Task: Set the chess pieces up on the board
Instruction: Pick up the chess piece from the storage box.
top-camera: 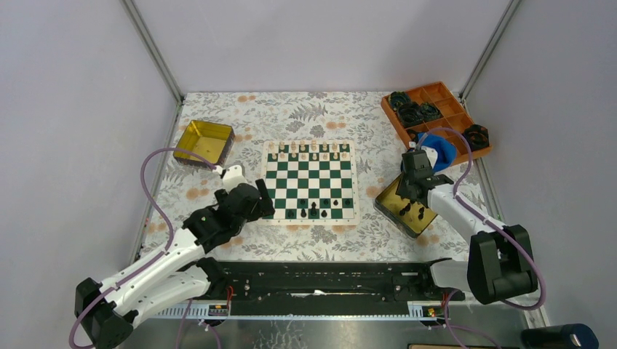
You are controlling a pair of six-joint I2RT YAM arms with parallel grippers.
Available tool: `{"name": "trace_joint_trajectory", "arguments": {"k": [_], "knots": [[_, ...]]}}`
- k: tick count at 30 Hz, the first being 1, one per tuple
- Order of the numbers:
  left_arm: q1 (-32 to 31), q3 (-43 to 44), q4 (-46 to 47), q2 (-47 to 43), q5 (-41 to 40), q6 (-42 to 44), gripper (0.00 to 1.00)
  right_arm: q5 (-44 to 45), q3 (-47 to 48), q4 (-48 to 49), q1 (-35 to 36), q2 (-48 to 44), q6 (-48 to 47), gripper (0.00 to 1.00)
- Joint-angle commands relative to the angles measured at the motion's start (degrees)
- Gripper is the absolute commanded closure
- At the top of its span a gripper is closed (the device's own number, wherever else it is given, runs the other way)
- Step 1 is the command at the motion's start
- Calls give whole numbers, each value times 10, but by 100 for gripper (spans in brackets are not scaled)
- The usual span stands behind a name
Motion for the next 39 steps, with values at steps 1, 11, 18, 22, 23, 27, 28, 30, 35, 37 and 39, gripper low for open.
{"name": "trace_joint_trajectory", "arguments": {"k": [1,11,18,22,23,27,28,30,35,37,39], "knots": [[3,-5,23,-4,-1,3,1,-30,9,38,-7,13,13,61],[3,-8,23,-12,-1,1,1,-37,21,49,-22,44,12,64],[3,-8,24,-14,0,2,1,-39,24,56,-30,62,12,65],[2,-9,24,-15,0,2,1,-40,26,59,-34,69,11,66],[3,-9,24,-15,1,2,1,-40,26,59,-35,70,12,67],[2,-9,26,-15,1,2,1,-42,27,61,-37,78,10,69],[3,-10,26,-15,1,2,1,-42,27,63,-38,80,10,69],[3,-10,27,-16,1,2,1,-44,27,64,-39,85,10,72],[3,-11,28,-16,2,3,1,-41,29,63,-39,88,8,82],[3,-11,30,-16,2,3,1,-39,28,62,-40,85,7,88],[2,-11,30,-15,3,3,1,-35,27,60,-40,79,5,94]]}}
